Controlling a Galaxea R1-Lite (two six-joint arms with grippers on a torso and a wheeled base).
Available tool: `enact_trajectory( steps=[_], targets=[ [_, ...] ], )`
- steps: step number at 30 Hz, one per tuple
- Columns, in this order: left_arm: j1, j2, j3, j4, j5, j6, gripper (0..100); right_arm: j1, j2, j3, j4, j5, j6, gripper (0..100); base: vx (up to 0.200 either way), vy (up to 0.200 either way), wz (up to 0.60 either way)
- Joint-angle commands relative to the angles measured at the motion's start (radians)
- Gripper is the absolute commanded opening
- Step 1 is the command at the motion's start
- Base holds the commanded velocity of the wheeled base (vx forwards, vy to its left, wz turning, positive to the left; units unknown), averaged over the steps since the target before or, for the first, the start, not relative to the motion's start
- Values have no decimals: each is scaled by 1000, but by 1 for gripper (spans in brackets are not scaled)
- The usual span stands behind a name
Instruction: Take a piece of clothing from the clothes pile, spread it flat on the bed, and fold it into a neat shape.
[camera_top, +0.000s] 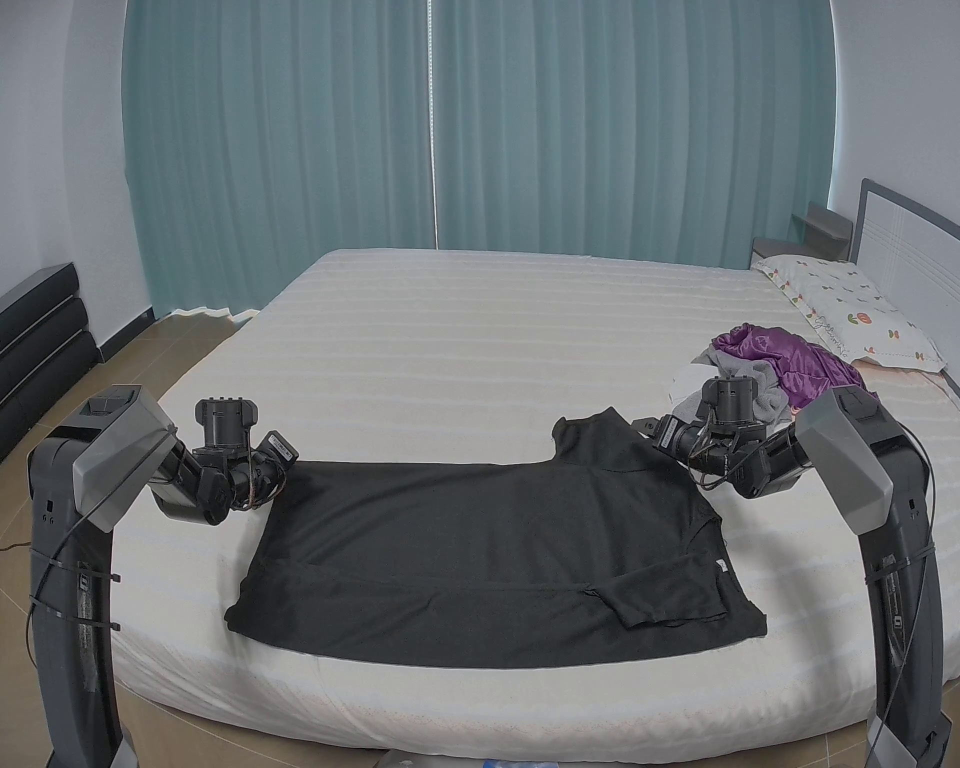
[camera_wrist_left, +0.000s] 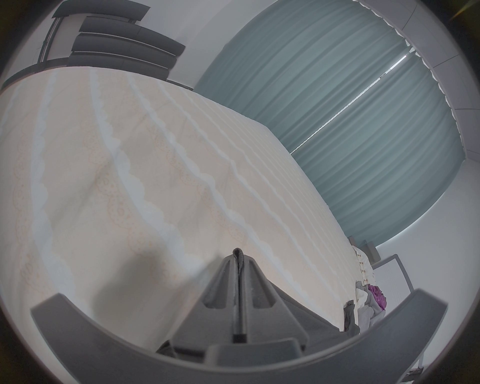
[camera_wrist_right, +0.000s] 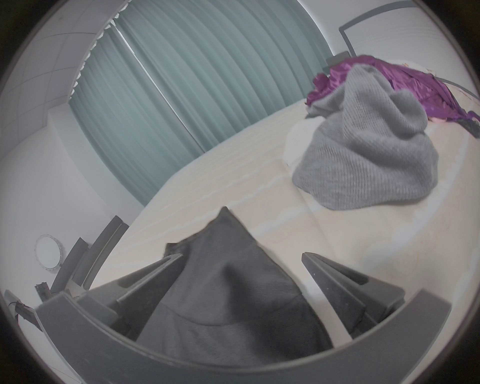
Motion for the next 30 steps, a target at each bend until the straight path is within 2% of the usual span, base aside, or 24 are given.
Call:
enact_trajectory(
  steps=[1, 3, 4, 25, 26, 30],
  targets=[
    [-1, -5, 4, -2, 0, -1, 0, -7, 58, -55, 25, -1, 4, 100, 0, 0, 0],
    [-1, -5, 3, -2, 0, -1, 0, -9, 53, -60, 23, 2, 12, 100, 0, 0, 0],
    [-1, -5, 3, -2, 0, -1, 0, -7, 50, -60, 25, 5, 20, 0, 0, 0, 0],
    [-1, -23, 3, 1, -2, -1, 0, -16, 9, -58, 68, 8, 38, 0, 0, 0, 0],
    [-1, -23, 3, 1, 0, -1, 0, -16, 11, -57, 69, 8, 37, 100, 0, 0, 0],
    [-1, -22, 3, 1, 0, -1, 0, -15, 27, -60, 65, 6, 38, 100, 0, 0, 0]
  ],
)
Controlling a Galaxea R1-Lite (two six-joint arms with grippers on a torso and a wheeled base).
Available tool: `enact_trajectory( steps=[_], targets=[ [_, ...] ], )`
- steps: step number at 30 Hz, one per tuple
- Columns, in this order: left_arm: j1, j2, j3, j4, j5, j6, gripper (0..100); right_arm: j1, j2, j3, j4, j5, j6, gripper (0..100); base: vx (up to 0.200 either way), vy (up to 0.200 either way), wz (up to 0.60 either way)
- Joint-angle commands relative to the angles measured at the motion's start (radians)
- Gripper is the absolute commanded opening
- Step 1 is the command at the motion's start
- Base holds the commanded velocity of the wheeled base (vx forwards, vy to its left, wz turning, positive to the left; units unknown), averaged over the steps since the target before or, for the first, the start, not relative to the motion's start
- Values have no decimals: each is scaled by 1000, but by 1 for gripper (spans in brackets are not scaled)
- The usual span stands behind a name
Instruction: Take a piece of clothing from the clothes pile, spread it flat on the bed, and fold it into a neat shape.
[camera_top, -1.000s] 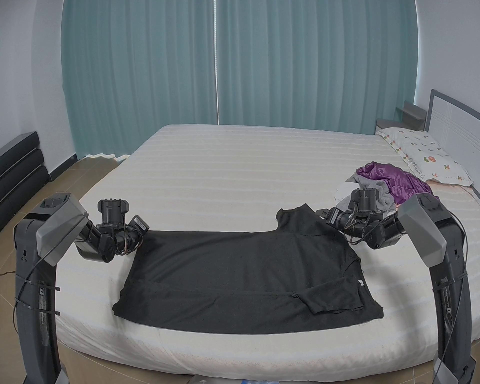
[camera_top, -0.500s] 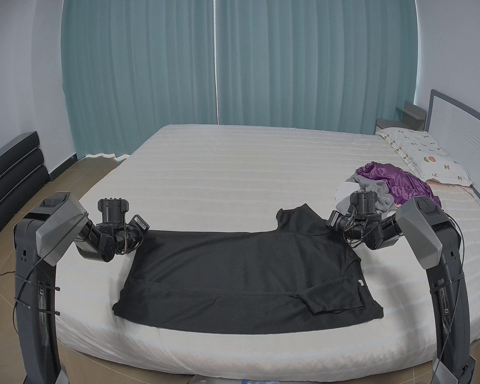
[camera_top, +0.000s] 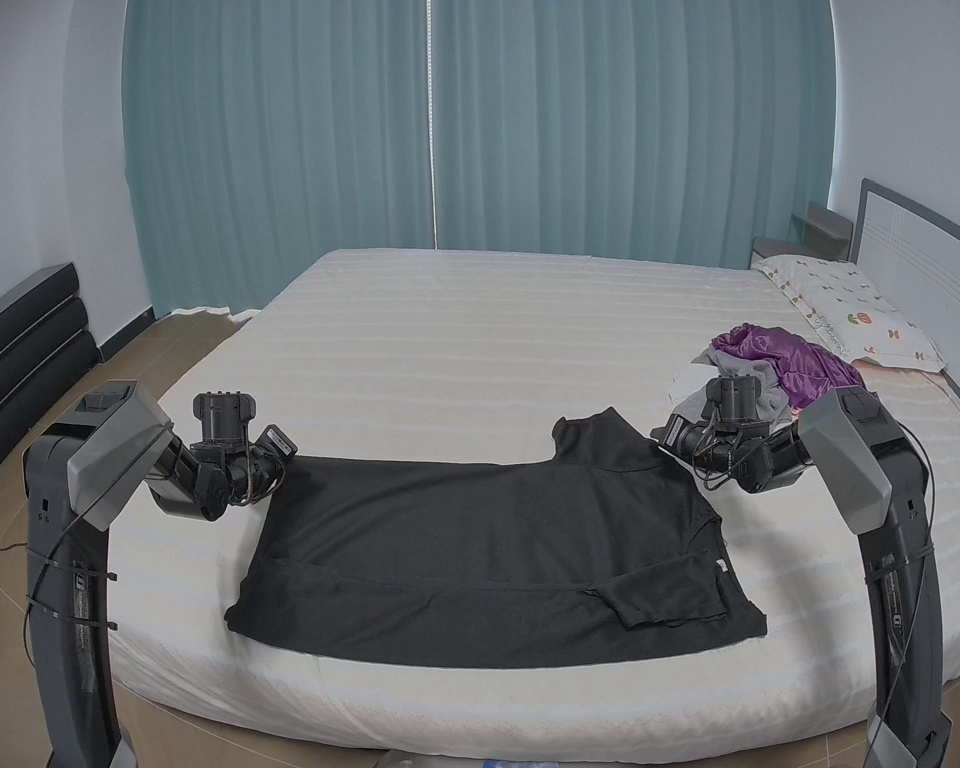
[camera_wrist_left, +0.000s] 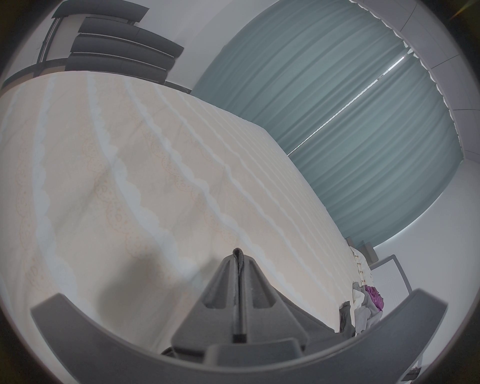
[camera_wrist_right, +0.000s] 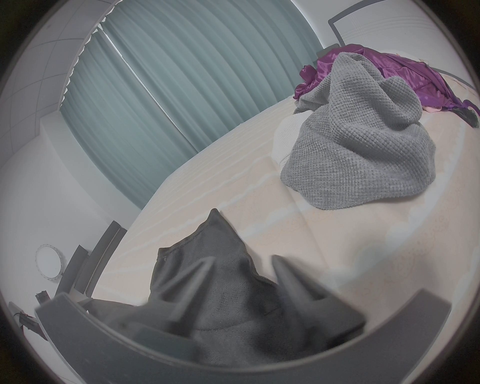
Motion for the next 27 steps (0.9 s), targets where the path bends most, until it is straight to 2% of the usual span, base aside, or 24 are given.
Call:
enact_trajectory(
  steps=[1, 7, 8, 20, 27],
  targets=[
    [0, -1, 0, 0, 0, 0, 0, 2, 9, -6, -7, -1, 0, 100, 0, 0, 0],
    [0, 4, -2, 0, -2, 0, 0, 2, 40, -24, -10, -1, 0, 100, 0, 0, 0],
    [0, 4, -2, 0, -2, 0, 0, 2, 40, -23, -8, -1, 0, 0, 0, 0, 0],
    [0, 0, -2, -2, -5, 0, 0, 5, 34, -21, -19, 1, 13, 0, 0, 0, 0],
    [3, -9, -5, -2, -3, 2, 0, 2, -34, 32, -21, 1, 31, 0, 0, 0, 0]
  ],
)
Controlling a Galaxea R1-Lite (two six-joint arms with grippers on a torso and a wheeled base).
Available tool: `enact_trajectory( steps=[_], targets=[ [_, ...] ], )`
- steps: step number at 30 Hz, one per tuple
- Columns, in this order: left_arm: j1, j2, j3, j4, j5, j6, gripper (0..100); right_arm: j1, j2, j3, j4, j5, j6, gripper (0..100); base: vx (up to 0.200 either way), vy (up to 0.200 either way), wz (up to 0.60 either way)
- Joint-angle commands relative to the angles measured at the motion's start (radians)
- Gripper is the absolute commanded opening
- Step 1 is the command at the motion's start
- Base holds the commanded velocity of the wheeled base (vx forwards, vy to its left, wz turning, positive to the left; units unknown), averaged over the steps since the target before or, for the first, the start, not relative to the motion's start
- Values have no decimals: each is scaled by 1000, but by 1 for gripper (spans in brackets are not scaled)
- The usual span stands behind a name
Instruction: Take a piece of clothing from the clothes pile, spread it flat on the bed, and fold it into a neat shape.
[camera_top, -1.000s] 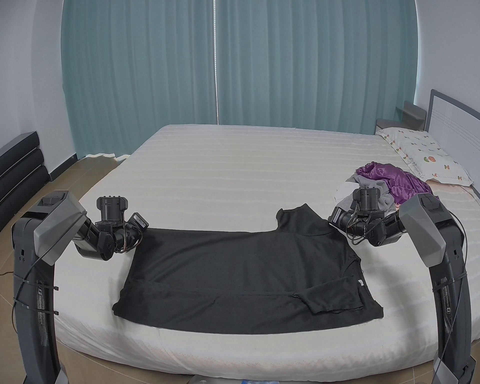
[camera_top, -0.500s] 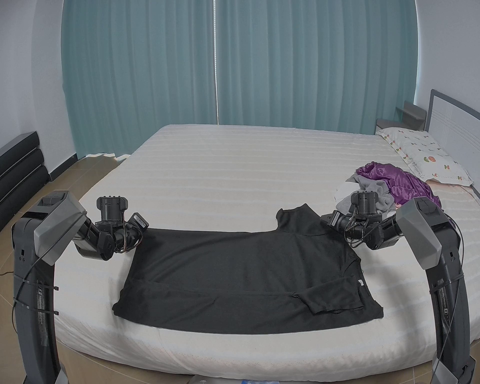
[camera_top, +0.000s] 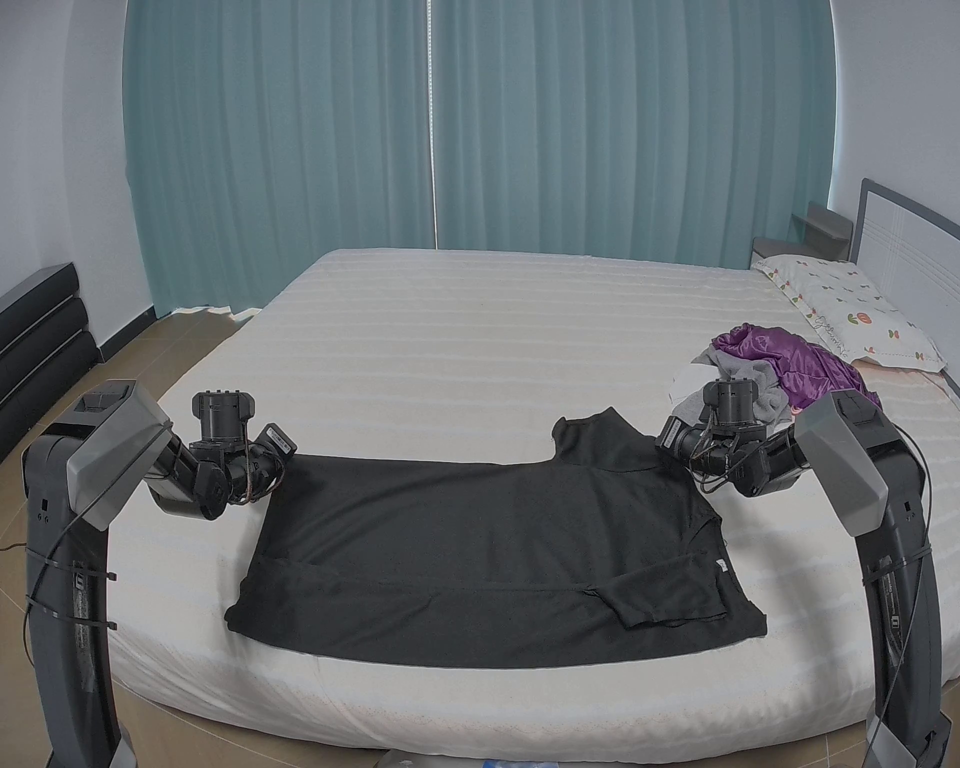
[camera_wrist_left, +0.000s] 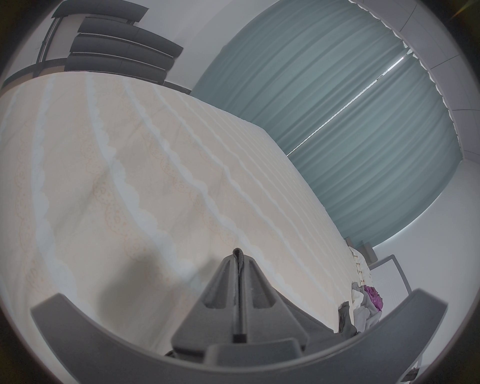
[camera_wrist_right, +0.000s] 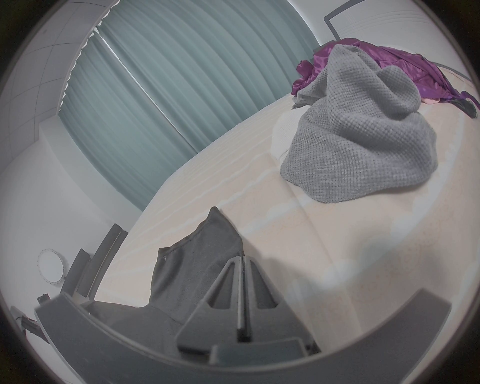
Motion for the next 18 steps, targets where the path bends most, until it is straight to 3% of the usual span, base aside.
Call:
enact_trajectory(
  steps=[1, 18],
  targets=[
    [1, -10, 0, -1, 1, 0, 0, -1, -57, 38, 0, 1, 4, 0, 0, 0, 0],
    [3, -31, 6, 1, 6, 2, 0, -9, -103, 124, -22, 21, 35, 0, 0, 0, 0]
  ],
)
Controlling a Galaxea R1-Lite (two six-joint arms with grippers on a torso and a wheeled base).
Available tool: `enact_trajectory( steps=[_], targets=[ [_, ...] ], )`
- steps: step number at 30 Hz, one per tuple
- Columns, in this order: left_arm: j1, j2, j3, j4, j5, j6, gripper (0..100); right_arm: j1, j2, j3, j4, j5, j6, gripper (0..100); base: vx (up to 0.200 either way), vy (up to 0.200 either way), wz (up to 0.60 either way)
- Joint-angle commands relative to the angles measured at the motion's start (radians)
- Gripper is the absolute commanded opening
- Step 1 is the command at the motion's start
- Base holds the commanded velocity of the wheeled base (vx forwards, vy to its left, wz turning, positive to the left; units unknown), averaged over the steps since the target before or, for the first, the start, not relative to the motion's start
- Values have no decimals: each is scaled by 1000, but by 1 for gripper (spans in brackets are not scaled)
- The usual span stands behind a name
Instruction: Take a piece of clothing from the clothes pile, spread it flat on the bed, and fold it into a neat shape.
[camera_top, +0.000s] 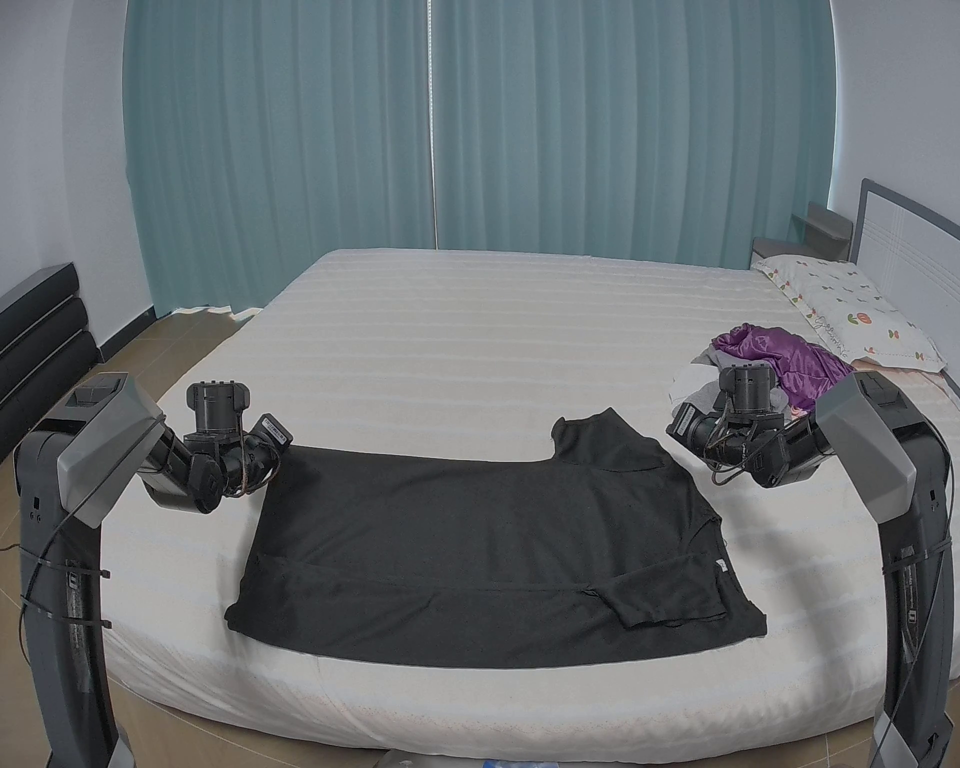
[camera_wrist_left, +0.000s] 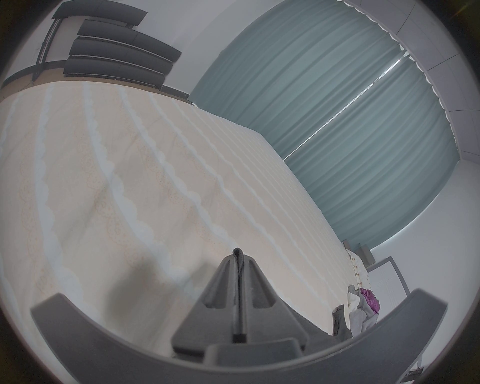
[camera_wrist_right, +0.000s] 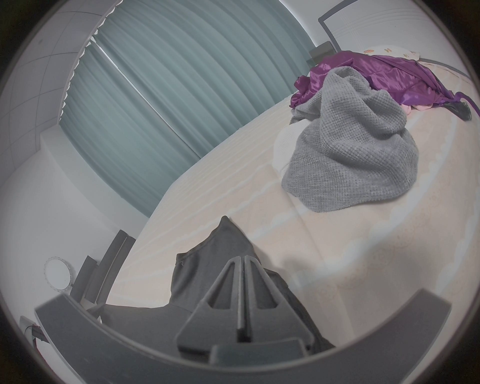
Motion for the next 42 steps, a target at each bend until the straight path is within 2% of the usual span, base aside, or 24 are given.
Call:
enact_trajectory(
  steps=[1, 2, 16, 17, 33, 42],
  targets=[
    [0, 1, 1, 0, 0, 0, 0, 3, 23, -6, 5, 2, -5, 0, 0, 0, 0],
    [0, 3, 1, 0, 0, 0, 0, 5, 33, -10, 5, 2, -11, 100, 0, 0, 0],
    [0, 4, 1, 5, 0, 0, 0, 35, 145, -131, 5, -9, -16, 100, 0, 0, 0],
    [0, 4, 1, 3, 0, 0, 0, 37, 149, -138, 5, -9, -16, 0, 0, 0, 0],
    [0, 1, 1, 5, 0, 0, 0, 26, 106, -122, 3, -17, -14, 0, 0, 0, 0],
    [1, -8, 1, 0, 0, 0, 0, 3, 11, -24, -6, -12, 2, 0, 0, 0, 0]
  ],
)
